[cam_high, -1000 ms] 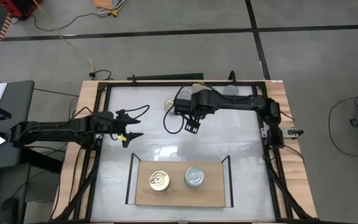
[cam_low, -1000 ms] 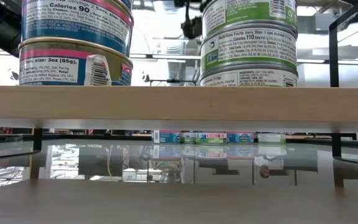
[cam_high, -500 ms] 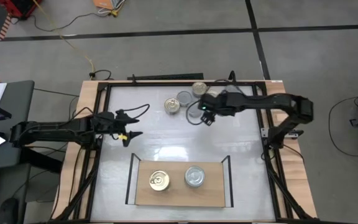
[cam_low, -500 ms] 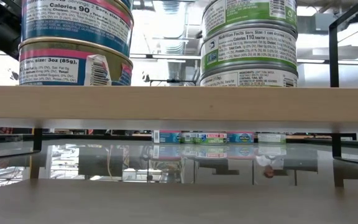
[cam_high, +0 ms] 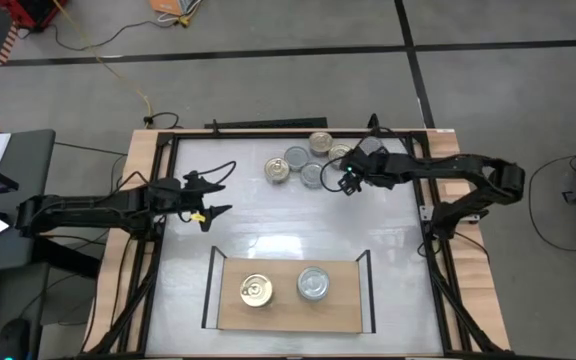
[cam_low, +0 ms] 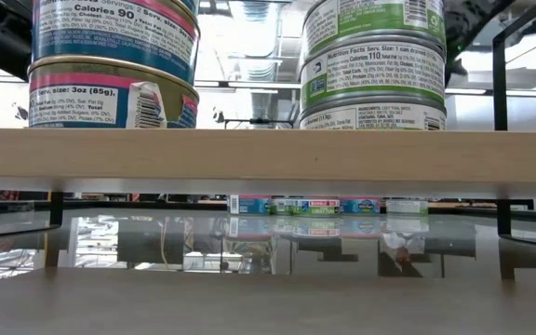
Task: Stack canned seafood by type on shelf
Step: Stack the blue tuna can on top of the blue tuna can on the shelf
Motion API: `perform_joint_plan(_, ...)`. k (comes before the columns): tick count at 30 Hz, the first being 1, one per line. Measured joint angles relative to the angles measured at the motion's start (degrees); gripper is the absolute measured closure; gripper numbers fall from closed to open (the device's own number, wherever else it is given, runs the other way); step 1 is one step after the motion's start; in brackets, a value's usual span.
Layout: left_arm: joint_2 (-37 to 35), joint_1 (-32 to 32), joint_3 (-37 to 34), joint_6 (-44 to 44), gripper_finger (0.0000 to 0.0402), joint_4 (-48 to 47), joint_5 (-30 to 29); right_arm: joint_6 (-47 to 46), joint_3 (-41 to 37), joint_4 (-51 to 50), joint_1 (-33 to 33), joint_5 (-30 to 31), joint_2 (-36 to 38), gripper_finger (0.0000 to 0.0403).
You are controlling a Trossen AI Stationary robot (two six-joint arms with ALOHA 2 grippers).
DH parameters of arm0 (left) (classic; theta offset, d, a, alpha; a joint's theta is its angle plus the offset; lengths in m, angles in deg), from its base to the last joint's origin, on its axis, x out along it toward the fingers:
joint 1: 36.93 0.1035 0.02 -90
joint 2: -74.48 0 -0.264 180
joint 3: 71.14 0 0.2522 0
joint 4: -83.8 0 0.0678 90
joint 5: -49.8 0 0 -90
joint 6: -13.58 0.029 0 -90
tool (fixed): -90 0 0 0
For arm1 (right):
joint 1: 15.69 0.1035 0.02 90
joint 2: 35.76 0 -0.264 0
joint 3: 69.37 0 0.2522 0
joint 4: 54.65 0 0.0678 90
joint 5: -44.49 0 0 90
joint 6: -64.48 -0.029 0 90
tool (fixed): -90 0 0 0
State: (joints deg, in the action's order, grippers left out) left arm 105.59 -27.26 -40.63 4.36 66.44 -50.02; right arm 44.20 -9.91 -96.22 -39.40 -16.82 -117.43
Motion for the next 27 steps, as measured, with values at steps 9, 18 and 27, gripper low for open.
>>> perform_joint_plan(9,0.0,-0.01,0.0,0.62,0.0084,0.03,0.15,3.85,-5.85,18.31,-6.76,1.63,-0.11,0.0089)
perform_joint_plan(18,0.0,-0.02,0.0,0.61,0.0084,0.02,0.2,5.37,-9.95,27.82,-9.67,2.89,-0.13,0.009)
perform_joint_plan(27,0.0,-0.01,0.0,0.51,0.0084,0.81,0.18,3.81,-12.05,28.97,-8.27,2.8,-0.15,0.009)
